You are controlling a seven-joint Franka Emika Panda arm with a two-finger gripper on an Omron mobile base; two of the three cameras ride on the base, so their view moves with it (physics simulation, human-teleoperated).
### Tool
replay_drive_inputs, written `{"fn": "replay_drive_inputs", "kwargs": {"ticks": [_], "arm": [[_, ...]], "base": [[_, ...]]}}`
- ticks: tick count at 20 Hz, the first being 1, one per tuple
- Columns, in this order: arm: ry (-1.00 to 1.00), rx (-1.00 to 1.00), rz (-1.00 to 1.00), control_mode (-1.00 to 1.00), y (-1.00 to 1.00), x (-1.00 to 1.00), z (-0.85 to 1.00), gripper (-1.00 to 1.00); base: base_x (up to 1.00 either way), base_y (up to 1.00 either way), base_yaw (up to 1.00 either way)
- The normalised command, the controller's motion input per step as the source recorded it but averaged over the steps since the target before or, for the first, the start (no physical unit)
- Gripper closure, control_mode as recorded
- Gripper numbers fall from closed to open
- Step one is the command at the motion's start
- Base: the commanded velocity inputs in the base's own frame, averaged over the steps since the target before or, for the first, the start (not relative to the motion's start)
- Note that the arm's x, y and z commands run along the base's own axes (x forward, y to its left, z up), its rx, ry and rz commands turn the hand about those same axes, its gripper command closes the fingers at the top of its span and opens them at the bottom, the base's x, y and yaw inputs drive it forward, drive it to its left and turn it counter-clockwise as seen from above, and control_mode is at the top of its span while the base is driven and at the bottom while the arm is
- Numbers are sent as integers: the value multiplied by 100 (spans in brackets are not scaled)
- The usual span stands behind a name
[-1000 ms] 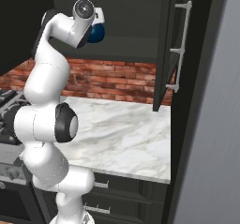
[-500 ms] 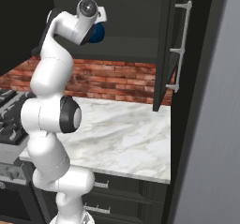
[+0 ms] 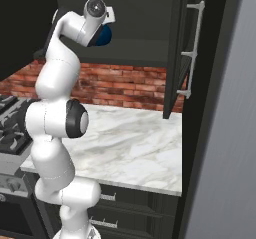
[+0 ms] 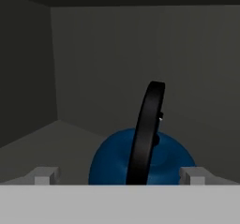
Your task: Open the cabinet, pick the kettle from the cabinet, and place it in the sink.
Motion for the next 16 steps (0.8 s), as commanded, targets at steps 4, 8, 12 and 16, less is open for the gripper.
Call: {"fn": "replay_drive_inputs", "kwargs": {"ticks": [4, 8, 12, 16], "arm": [[-1, 0, 0, -100, 0, 14, -4, -100], [0, 0, 0, -100, 0, 13, -6, -100], [0, 0, -2, -100, 1, 19, -7, -100], [0, 0, -1, -100, 0, 16, -1, -100]], "base": [[0, 0, 0], [0, 0, 0], [0, 0, 0], [0, 0, 0]]}}
